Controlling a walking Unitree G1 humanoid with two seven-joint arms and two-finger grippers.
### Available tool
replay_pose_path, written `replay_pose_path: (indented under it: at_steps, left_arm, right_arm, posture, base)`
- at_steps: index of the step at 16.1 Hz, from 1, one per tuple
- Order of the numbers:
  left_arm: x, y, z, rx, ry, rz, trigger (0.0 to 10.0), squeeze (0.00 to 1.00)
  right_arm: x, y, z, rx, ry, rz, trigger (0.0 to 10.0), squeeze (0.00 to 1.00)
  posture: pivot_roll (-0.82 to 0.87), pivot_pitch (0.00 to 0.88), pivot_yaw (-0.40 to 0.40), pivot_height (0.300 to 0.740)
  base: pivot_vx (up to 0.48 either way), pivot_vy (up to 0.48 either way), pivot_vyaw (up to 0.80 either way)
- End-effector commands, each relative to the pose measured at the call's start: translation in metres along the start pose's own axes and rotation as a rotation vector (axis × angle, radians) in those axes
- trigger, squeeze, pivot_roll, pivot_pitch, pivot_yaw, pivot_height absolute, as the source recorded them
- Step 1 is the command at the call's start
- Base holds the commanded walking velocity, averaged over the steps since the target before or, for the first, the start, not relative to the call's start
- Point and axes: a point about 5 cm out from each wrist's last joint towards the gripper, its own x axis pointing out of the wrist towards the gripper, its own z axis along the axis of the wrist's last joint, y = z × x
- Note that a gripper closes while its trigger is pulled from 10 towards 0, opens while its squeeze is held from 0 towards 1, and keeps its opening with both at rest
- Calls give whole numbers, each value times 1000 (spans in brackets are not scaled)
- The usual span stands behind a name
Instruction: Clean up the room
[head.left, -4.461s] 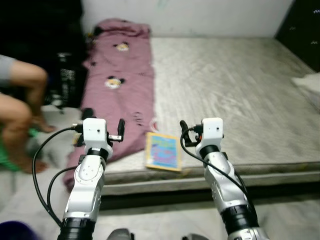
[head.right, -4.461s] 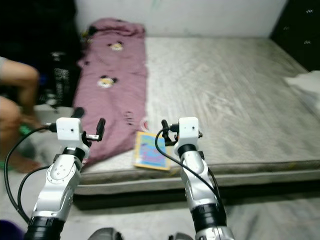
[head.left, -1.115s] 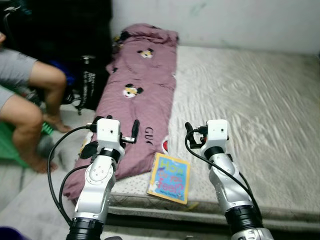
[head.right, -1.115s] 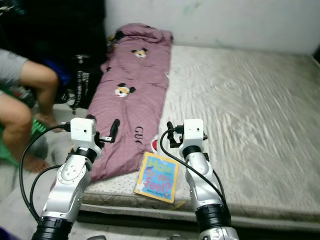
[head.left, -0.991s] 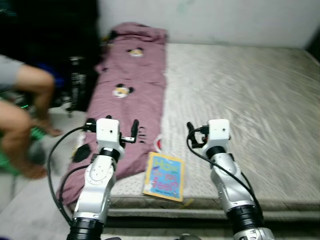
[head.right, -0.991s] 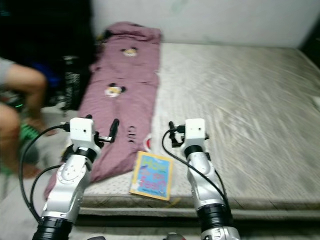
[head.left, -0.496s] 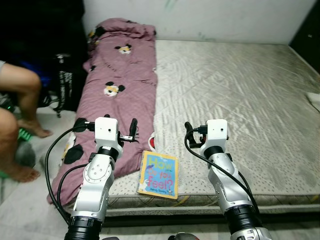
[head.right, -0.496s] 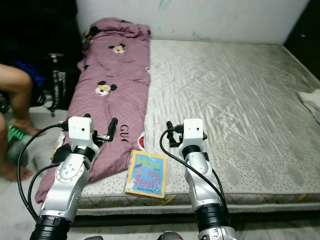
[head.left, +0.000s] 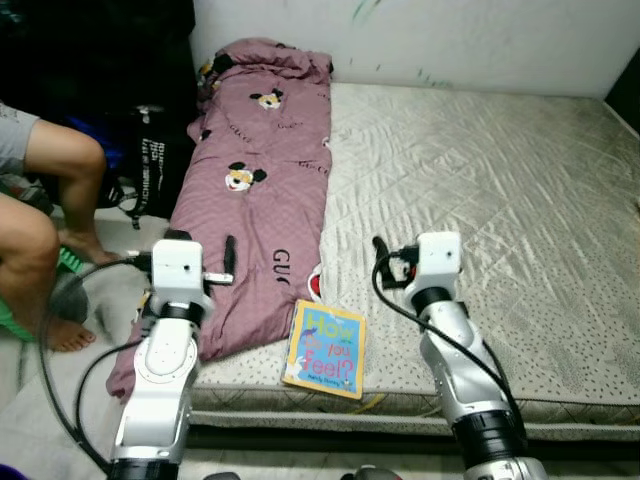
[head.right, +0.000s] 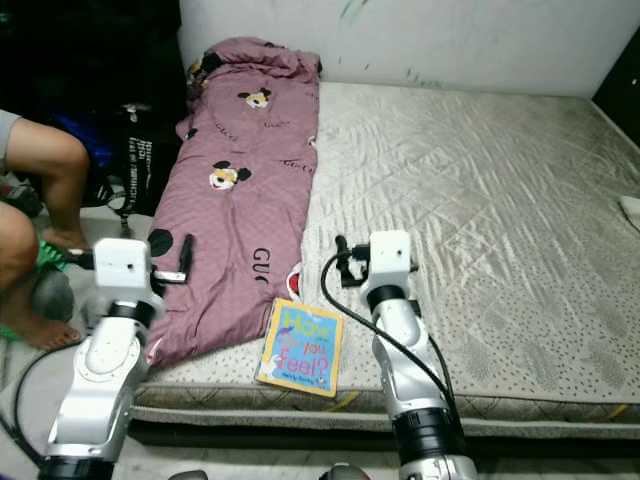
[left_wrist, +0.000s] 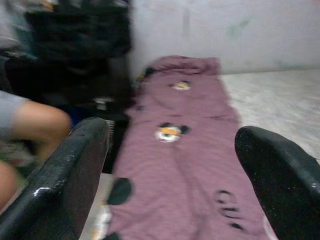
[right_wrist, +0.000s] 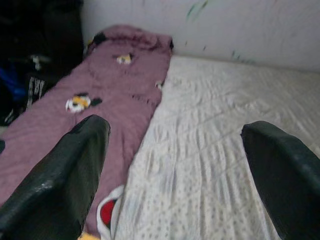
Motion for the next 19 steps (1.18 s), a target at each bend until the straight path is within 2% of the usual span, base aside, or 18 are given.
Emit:
replay_pose_path:
  at_steps: [1,2,4,5,7,11,19]
  left_arm:
    - [-3,2,-1,9,10,26,10000,0]
    - [-7,6,-3,-17,7,-75,10000,0]
    - [-15,7,-10,-2,20,-53,10000,0]
    - [-24,1,-14,33,27,-75,10000,0]
    - [-21,1,-10,34,10,-84,10000,0]
    - [-22,-1,-14,-19,44,-118,10000,0]
    - [-23,-3,-15,-37,57,-127,10000,0]
  right_arm:
    - [-1,-3,3,9,-6,-18,10000,0]
    - [-4,1,6,10,-17,-7,10000,0]
    - [-7,3,4,4,-14,-3,10000,0]
    - [-8,1,0,6,3,-15,10000,0]
    - [-8,-1,-2,9,21,-22,10000,0]
    - [-11,0,-2,13,29,-17,10000,0]
    - [-12,1,-4,0,43,3,10000,0]
  posture:
    - [87,0,-23,740]
    - [82,0,-22,740]
    - [80,0,-17,740]
    - [75,0,-16,740]
    - [84,0,-16,740]
    - [77,0,-15,740]
    - [82,0,-28,740]
  base:
    - [0,0,0]
    - [0,0,0]
    - [0,0,0]
    - [0,0,0]
    - [0,0,0]
    - [0,0,-570]
    - [0,0,0]
